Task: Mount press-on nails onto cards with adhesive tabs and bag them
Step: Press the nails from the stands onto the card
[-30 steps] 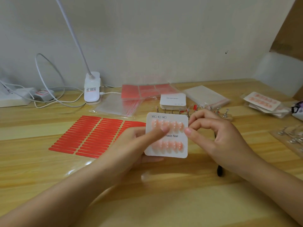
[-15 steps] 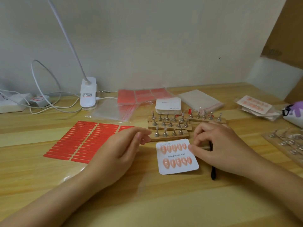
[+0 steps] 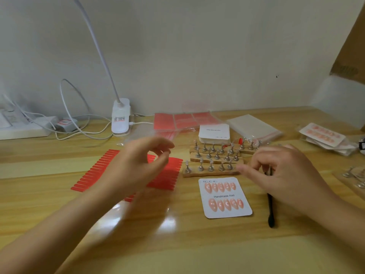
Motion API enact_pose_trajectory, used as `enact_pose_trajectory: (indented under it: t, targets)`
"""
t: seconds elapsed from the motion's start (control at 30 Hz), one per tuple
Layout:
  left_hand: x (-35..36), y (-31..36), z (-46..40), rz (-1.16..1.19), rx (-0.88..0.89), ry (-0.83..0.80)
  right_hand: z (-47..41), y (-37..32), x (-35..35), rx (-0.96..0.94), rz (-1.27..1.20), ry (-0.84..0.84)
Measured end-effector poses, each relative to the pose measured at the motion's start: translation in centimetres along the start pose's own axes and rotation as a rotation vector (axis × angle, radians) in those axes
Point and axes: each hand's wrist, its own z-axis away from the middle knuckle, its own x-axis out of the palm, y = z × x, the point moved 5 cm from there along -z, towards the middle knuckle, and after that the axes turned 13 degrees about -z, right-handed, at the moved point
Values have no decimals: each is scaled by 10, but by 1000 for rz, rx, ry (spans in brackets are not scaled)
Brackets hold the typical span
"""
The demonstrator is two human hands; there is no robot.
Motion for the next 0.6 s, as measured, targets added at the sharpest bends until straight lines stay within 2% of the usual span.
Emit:
enact_pose_trajectory:
  t: [0.13, 0.3, 0.6]
  targets:
    - [2, -26, -17, -127, -101, -115, -20, -11, 0, -39, -50, -62]
    - [16, -43, -34, -259, -111, -41, -62, -26, 15, -73, -8, -265]
    - [27, -75, -34, -289, -251, -42, -125, -14, 65, 141, 65, -615]
